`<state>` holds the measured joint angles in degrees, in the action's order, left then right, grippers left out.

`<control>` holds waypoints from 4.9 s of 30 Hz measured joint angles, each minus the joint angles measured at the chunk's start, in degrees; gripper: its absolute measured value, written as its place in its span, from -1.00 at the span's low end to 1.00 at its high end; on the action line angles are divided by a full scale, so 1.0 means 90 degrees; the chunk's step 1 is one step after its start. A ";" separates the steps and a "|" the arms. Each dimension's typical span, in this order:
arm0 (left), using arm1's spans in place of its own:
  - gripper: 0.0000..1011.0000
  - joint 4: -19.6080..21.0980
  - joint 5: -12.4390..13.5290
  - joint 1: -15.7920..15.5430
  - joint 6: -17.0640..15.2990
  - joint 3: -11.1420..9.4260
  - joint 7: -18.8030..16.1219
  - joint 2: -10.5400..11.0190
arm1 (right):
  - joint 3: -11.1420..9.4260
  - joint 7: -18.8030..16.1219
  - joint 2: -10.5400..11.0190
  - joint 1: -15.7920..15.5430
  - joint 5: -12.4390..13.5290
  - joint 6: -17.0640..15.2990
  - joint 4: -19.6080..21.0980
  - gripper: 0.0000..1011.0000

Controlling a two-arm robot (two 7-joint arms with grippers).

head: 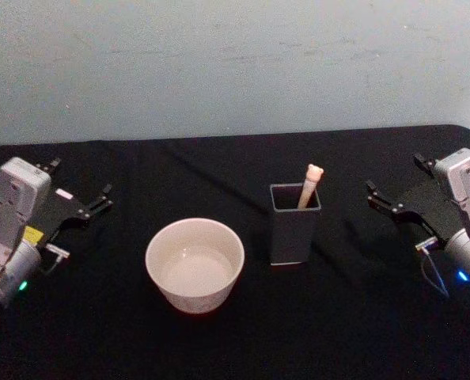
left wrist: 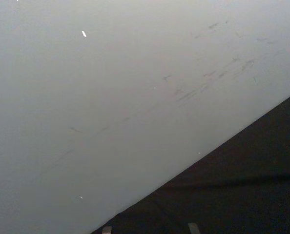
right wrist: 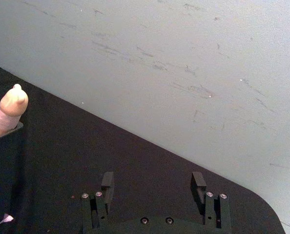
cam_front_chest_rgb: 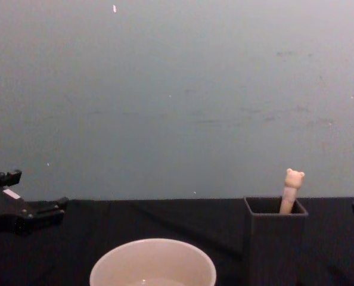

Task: Pick up the stirring spoon with one hand, stir inside the cup, then place it back in its original position.

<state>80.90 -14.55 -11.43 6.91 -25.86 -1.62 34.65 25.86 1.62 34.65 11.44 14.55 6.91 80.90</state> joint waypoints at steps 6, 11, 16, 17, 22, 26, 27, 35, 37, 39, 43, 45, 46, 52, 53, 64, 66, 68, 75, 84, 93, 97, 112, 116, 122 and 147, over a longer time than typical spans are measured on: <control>0.98 0.0000 0.0000 0.0000 0.0000 0.0000 0.0000 0.0000 | 0.0000 0.0000 0.0000 0.0000 0.0000 0.0000 0.0000 0.98; 0.98 0.0000 0.0000 0.0000 0.0000 0.0000 0.0000 0.0000 | -0.0015 -0.0009 -0.0004 -0.0007 0.0002 0.0000 0.0003 0.98; 0.98 0.0000 0.0000 0.0000 0.0000 0.0000 0.0000 0.0000 | -0.0253 -0.0392 0.0018 -0.0115 0.0357 0.0015 0.0134 0.98; 0.98 0.0000 0.0000 0.0000 0.0000 0.0000 0.0000 0.0000 | -0.0283 -0.0459 0.0033 -0.0135 0.0426 0.0013 0.0162 0.98; 0.98 0.0000 0.0000 0.0000 0.0000 0.0000 0.0000 0.0000 | -0.0573 -0.1125 0.0228 -0.0364 0.1037 -0.0019 0.0511 0.98; 0.98 0.0000 0.0000 0.0001 0.0000 0.0000 0.0000 0.0000 | -0.0743 -0.1659 0.0388 -0.0560 0.1448 -0.0053 0.0798 0.98; 0.98 0.0000 0.0000 0.0001 0.0000 0.0000 0.0000 0.0000 | -0.0761 -0.1744 0.0409 -0.0586 0.1508 -0.0055 0.0837 0.98; 0.98 0.0000 0.0000 0.0000 0.0000 0.0000 0.0000 0.0000 | -0.0775 -0.2608 0.0468 -0.0698 0.1818 -0.0029 0.1008 0.98; 0.98 0.0000 0.0000 0.0000 0.0000 0.0000 0.0000 0.0000 | -0.0734 -0.2717 0.0410 -0.0665 0.1807 -0.0020 0.1003 0.98; 0.98 0.0000 0.0000 0.0000 0.0000 0.0000 0.0000 0.0000 | -0.0702 -0.2770 0.0359 -0.0631 0.1770 -0.0018 0.0982 0.98; 0.98 0.0000 0.0000 0.0000 0.0000 0.0000 0.0000 0.0000 | -0.0591 -0.2861 0.0166 -0.0482 0.1615 -0.0018 0.0873 0.98; 0.98 0.0000 0.0000 0.0000 0.0000 0.0000 0.0000 0.0000 | -0.0551 -0.2893 0.0095 -0.0417 0.1551 -0.0020 0.0821 0.98; 0.98 0.0000 0.0000 0.0000 0.0000 0.0000 0.0000 0.0000 | -0.0528 -0.2905 0.0056 -0.0382 0.1521 -0.0024 0.0788 0.98; 0.98 0.0000 0.0000 0.0000 0.0000 0.0000 0.0000 0.0000 | -0.0429 -0.3027 -0.0199 -0.0105 0.1396 -0.0132 0.0513 0.98; 0.98 0.0000 0.0000 0.0001 0.0000 0.0000 0.0000 0.0000 | -0.0422 -0.3059 -0.0254 -0.0043 0.1394 -0.0185 0.0444 0.98; 0.98 0.0000 0.0000 0.0000 0.0000 0.0000 0.0000 0.0000 | -0.0493 -0.3306 -0.0591 0.0301 0.1480 -0.0502 0.0083 0.98; 0.98 0.0000 0.0000 0.0000 0.0000 0.0000 0.0000 0.0000 | -0.0502 -0.3338 -0.0625 0.0337 0.1480 -0.0530 0.0040 0.98; 0.98 0.0000 0.0000 0.0000 0.0000 0.0000 0.0000 0.0000 | -0.0510 -0.3373 -0.0672 0.0387 0.1479 -0.0571 -0.0023 0.98; 0.98 0.0000 0.0000 0.0000 0.0000 0.0000 0.0000 0.0000 | -0.0516 -0.3445 -0.0771 0.0511 0.1493 -0.0726 -0.0163 0.98; 0.98 0.0000 0.0000 0.0000 0.0000 0.0000 0.0000 0.0000 | -0.0497 -0.3530 -0.0789 0.0567 0.1551 -0.0899 -0.0226 0.98; 0.98 0.0000 0.0000 0.0000 0.0000 0.0000 0.0000 0.0000 | -0.0500 -0.3537 -0.0780 0.0571 0.1609 -0.0973 -0.0225 0.98; 0.98 0.0000 0.0000 0.0000 0.0000 0.0000 0.0000 0.0000 | -0.0500 -0.3537 -0.0781 0.0569 0.1606 -0.0970 -0.0223 0.98; 0.98 0.0000 0.0000 0.0000 0.0000 0.0000 0.0000 0.0000 | -0.0500 -0.3535 -0.0781 0.0568 0.1600 -0.0958 -0.0220 0.84; 0.98 0.0000 0.0000 0.0000 0.0000 0.0000 0.0000 0.0000 | -0.0500 -0.3535 -0.0780 0.0568 0.1598 -0.0956 -0.0220 0.66; 0.98 0.0000 0.0000 0.0000 0.0000 0.0000 0.0000 0.0000 | -0.0500 -0.3534 -0.0780 0.0568 0.1595 -0.0952 -0.0220 0.29; 0.98 0.0000 0.0000 0.0000 0.0000 0.0000 0.0000 0.0000 | -0.0500 -0.3535 -0.0780 0.0569 0.1595 -0.0949 -0.0219 -0.55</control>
<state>80.90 -14.55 -11.43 6.91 -25.86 -1.62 34.65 21.36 -30.19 27.62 16.55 28.90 -1.64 78.92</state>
